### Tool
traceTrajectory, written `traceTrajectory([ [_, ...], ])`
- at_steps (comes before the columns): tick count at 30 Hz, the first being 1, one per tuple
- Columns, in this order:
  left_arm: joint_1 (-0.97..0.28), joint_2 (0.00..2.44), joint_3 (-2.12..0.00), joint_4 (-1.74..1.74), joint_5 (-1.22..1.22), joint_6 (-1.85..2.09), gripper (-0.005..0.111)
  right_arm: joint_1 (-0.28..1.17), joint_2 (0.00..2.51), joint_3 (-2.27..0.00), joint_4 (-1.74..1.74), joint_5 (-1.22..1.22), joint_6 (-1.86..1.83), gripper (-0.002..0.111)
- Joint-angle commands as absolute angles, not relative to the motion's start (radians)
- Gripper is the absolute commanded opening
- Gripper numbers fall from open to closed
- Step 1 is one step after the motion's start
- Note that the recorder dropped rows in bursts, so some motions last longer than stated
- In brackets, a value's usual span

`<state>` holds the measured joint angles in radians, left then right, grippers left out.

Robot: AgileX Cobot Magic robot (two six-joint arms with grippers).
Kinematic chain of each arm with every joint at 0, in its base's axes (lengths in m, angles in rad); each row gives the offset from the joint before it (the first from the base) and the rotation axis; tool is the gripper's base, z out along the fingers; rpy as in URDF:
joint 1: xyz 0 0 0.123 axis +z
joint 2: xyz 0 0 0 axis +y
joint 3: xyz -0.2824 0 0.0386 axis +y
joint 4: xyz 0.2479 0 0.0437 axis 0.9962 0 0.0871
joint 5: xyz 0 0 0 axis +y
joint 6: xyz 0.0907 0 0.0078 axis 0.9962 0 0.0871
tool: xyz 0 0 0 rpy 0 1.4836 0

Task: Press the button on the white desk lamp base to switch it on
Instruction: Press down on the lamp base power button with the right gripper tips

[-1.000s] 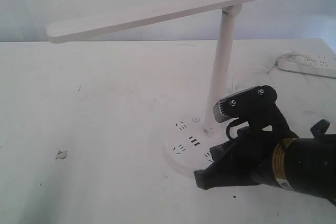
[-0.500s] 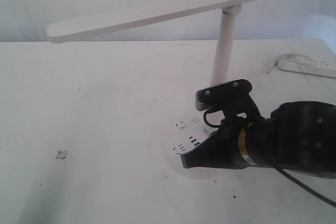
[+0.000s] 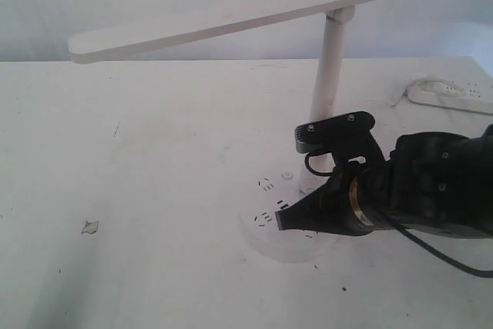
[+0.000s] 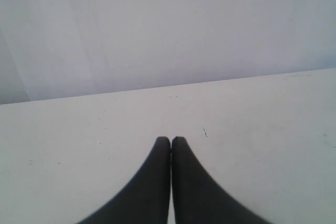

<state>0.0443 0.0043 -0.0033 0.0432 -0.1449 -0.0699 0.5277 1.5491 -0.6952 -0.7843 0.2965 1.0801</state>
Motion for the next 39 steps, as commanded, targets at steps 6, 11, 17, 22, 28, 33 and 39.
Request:
traceTrajectory([
  [6, 0.048, 0.000, 0.000, 0.039, -0.155, -0.071, 0.000, 0.477, 1.604, -0.701, -0.779, 0.230, 1.085, 0.000],
  [11, 0.048, 0.000, 0.000, 0.039, -0.155, -0.071, 0.000, 0.477, 1.659, -0.701, -0.777, 0.161, 1.085, 0.000],
  [17, 0.048, 0.000, 0.000, 0.039, -0.155, -0.071, 0.000, 0.471, 1.662, -0.707, -0.784, 0.164, 1.085, 0.000],
  [22, 0.048, 0.000, 0.000, 0.039, -0.155, -0.071, 0.000, 0.418, 1.662, -0.707, -0.784, 0.166, 1.085, 0.000],
  [28, 0.048, 0.000, 0.000, 0.039, -0.155, -0.071, 0.000, 0.418, 1.662, -0.707, -0.784, 0.152, 1.085, 0.000],
  [33, 0.048, 0.000, 0.000, 0.039, -0.155, -0.071, 0.000, 0.418, 1.650, -0.707, -0.784, 0.120, 1.085, 0.000],
  [39, 0.048, 0.000, 0.000, 0.039, -0.155, -0.071, 0.000, 0.418, 1.613, -0.707, -0.784, 0.118, 1.085, 0.000],
])
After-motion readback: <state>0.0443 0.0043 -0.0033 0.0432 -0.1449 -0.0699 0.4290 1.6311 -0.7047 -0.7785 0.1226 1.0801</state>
